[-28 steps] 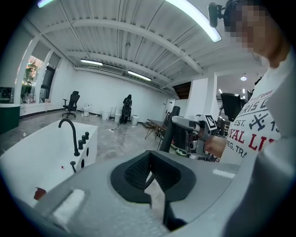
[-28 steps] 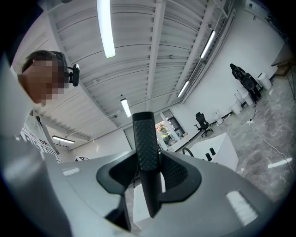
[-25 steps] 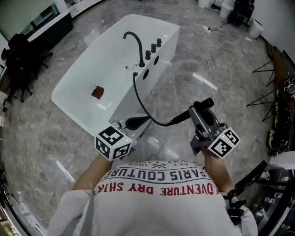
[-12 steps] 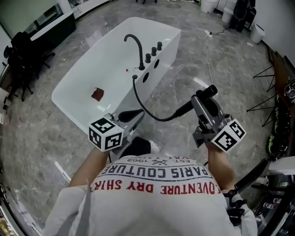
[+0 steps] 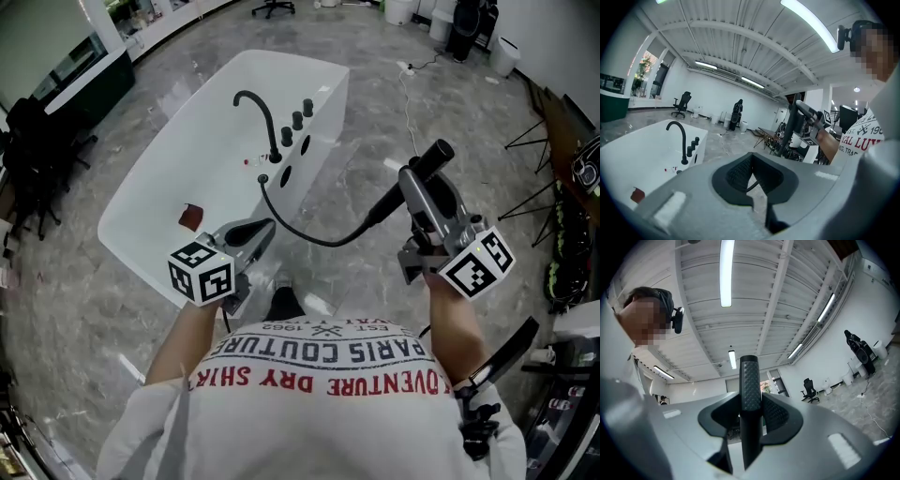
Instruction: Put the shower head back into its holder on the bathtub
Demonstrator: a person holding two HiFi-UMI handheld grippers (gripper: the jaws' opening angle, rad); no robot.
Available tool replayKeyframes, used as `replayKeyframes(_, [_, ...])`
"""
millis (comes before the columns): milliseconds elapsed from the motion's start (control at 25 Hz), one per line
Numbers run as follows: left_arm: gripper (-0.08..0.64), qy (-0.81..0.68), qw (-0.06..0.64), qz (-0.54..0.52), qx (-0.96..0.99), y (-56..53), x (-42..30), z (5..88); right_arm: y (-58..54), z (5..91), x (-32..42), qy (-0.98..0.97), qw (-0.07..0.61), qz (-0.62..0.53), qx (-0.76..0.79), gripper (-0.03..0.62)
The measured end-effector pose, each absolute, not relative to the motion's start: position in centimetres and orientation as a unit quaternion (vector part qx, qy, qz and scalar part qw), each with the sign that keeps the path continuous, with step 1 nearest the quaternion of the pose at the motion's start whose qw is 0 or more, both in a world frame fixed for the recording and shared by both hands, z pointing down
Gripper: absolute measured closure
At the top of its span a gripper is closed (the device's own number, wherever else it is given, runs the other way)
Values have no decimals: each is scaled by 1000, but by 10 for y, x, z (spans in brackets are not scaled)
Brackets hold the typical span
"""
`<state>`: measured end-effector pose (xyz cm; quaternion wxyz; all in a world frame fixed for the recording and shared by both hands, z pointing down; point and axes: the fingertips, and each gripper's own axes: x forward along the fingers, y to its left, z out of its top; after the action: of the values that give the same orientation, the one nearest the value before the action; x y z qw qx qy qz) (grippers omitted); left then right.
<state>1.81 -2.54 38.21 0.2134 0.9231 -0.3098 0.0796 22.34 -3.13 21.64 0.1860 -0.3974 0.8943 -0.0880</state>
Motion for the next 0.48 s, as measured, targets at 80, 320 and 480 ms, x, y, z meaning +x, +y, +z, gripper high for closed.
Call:
replayKeyframes(80, [559, -307, 202, 91, 926, -38, 18, 385, -45, 211, 219, 893, 193, -89, -397, 448])
replayKeyframes(320, [558, -279, 154, 141, 937, -74, 17, 411, -96, 191, 193, 899, 214, -117, -365, 449])
replayKeyframes(480, [554, -253, 115, 191, 941, -94, 22, 443, -127, 172, 170, 906, 229, -123, -335, 449])
